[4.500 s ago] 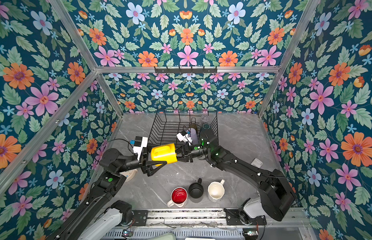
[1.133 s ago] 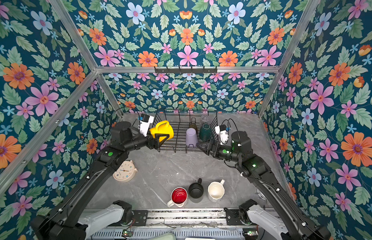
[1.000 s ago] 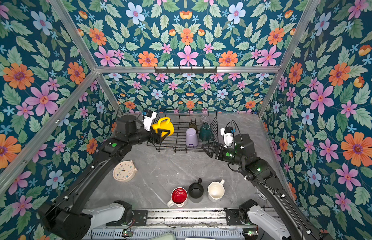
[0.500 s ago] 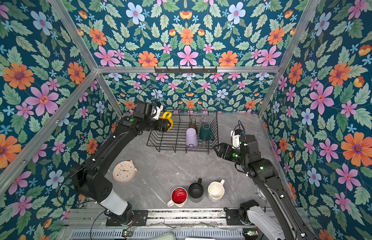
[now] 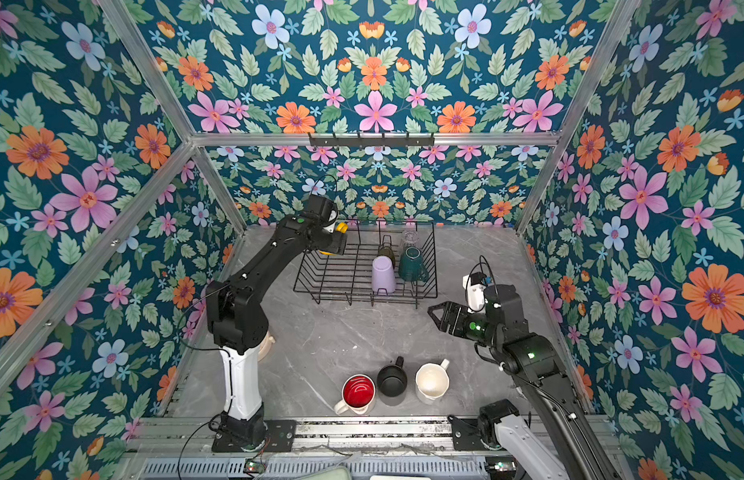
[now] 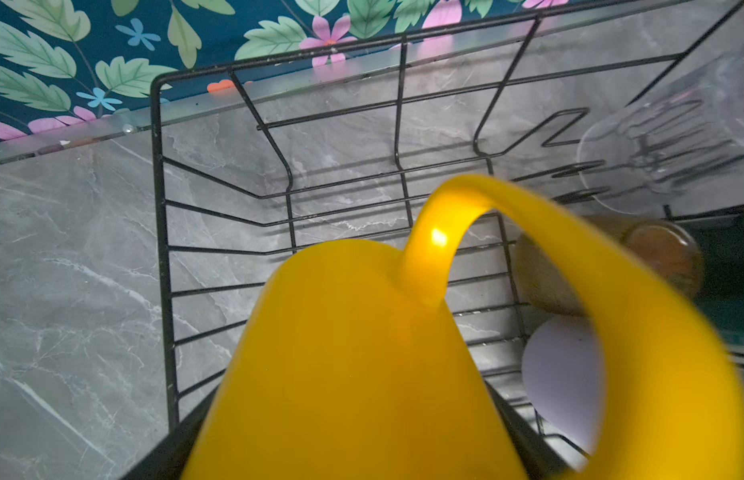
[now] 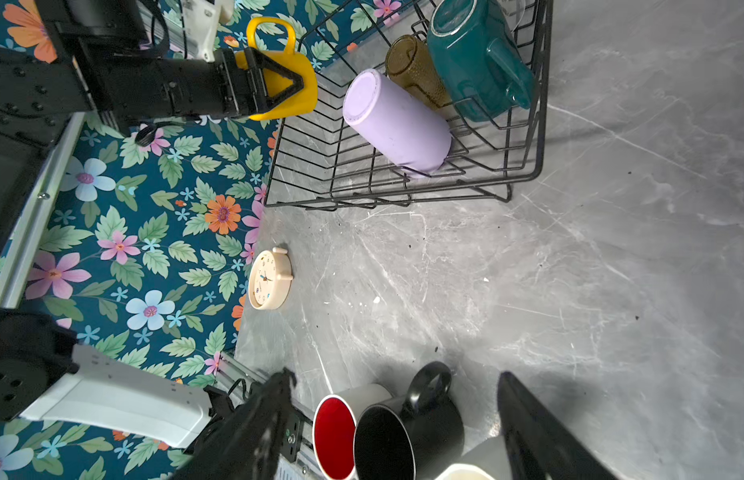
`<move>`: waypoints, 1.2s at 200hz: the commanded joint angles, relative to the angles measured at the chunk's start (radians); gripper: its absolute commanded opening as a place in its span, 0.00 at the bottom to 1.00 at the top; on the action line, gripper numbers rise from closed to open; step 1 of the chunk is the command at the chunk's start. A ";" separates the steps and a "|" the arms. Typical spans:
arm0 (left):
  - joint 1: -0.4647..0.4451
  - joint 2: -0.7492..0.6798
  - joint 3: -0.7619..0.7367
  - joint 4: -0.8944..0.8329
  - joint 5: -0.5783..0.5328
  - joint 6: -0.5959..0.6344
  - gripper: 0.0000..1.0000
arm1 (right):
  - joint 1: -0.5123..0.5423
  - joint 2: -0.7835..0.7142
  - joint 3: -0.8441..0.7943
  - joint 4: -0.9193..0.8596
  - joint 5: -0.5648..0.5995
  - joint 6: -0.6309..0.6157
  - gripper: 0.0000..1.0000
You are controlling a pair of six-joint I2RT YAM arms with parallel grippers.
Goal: Load the cups into the dish rack
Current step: 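Lower the yellow mug upright into the rack's far corner with the left gripper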
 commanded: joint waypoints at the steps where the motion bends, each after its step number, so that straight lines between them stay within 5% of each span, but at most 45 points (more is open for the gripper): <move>1: 0.004 0.058 0.069 -0.001 -0.055 0.010 0.00 | 0.001 -0.015 0.009 -0.056 0.007 -0.019 0.78; 45: 0.014 0.184 0.175 -0.028 -0.076 0.020 0.00 | 0.000 -0.035 0.016 -0.094 -0.006 -0.020 0.78; 171: 0.038 0.304 0.181 0.039 -0.064 0.002 0.00 | 0.000 -0.037 -0.025 -0.044 -0.060 0.037 0.78; 192: 0.043 0.310 0.182 0.051 -0.057 -0.009 0.12 | 0.000 -0.037 -0.029 -0.043 -0.058 0.040 0.78; 226: 0.048 0.313 0.179 0.060 -0.048 -0.017 0.60 | 0.000 -0.036 -0.037 -0.040 -0.055 0.042 0.78; 240: 0.047 0.312 0.178 0.065 -0.050 -0.015 0.72 | 0.000 -0.033 -0.038 -0.040 -0.052 0.042 0.78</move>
